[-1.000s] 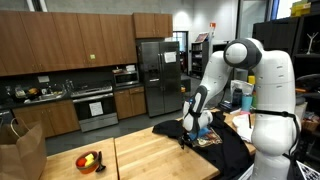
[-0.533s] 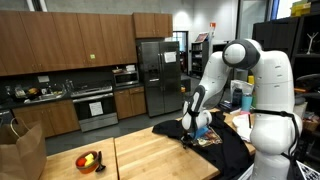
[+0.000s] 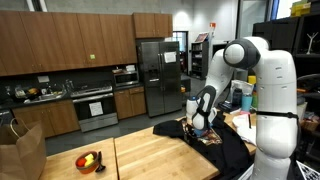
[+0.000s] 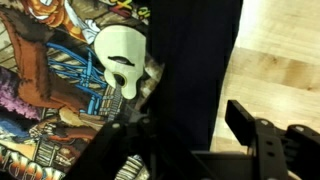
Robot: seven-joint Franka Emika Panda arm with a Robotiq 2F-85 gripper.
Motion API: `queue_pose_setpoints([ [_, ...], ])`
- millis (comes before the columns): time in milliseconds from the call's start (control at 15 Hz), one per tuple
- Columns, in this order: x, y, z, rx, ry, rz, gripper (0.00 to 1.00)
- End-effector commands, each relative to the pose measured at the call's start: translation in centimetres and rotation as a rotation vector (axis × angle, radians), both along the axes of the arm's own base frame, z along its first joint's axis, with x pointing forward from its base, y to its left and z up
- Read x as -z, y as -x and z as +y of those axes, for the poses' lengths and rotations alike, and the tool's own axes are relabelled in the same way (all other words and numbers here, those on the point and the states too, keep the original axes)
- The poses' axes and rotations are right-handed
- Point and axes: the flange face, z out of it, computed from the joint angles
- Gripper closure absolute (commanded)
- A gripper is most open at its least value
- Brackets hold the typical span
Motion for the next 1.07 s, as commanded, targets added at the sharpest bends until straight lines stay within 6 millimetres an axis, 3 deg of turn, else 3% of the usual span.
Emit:
queue_pose_setpoints([
  [0, -0.8, 0.6, -0.2, 0.029, 0.017, -0.002, 0.58],
  [333, -0.4, 1.2, 0.0, 0.056, 0.014, 0.006, 0.98],
  [1000, 1.6, 2.5, 0.6, 0.087, -0.013, 0.059, 1.0],
])
